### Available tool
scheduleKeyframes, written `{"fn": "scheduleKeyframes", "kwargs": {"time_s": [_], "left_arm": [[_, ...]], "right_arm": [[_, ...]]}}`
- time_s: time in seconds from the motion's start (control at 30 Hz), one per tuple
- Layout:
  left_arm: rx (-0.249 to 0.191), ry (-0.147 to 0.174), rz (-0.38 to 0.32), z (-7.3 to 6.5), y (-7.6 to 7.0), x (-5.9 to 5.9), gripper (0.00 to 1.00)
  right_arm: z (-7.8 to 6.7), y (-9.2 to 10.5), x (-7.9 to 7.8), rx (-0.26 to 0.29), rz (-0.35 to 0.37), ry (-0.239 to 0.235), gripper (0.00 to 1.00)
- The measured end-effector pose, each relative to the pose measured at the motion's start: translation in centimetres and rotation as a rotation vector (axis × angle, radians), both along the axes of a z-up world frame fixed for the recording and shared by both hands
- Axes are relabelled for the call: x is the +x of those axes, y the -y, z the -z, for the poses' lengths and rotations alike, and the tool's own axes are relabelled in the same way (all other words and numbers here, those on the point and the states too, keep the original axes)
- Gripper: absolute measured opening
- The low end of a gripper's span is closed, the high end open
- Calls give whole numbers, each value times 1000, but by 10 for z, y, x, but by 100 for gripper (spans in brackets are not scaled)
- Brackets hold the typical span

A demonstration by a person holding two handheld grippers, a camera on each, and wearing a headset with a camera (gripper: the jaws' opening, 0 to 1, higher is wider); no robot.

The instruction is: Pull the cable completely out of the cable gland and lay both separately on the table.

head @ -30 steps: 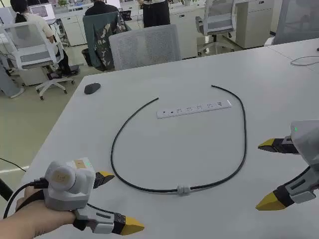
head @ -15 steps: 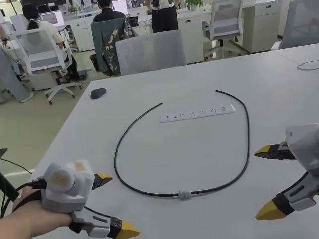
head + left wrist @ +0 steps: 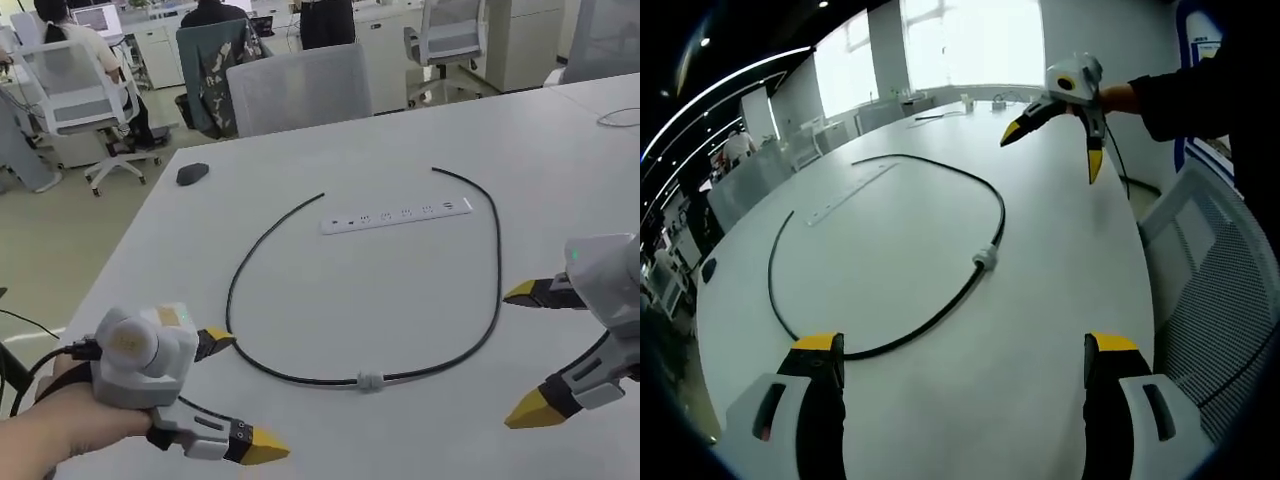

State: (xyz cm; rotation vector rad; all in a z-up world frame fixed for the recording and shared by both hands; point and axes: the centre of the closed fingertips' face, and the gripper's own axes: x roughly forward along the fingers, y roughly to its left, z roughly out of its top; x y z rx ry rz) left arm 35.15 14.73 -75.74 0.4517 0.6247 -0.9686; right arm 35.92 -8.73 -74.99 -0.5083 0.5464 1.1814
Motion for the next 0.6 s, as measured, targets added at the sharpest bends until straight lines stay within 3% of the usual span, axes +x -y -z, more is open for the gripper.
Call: {"fn": "scheduleKeyframes", "kwargs": {"time_s": [0.13, 0.23, 0.3, 0.6], "left_arm": [[4, -1, 1, 1, -1, 2, 100], [1, -2, 10, 2, 0, 3, 100], [-15, -3, 7, 1, 1, 4, 100], [-52, -16, 7, -1, 5, 12, 100]], "right_arm": [[-2, -4, 2, 7, 3, -40, 92], [-9, -9, 9, 22, 12, 1, 95], [-10, -14, 10, 35, 4, -19, 92], [-1, -28, 15, 34, -32, -43, 86]]}}
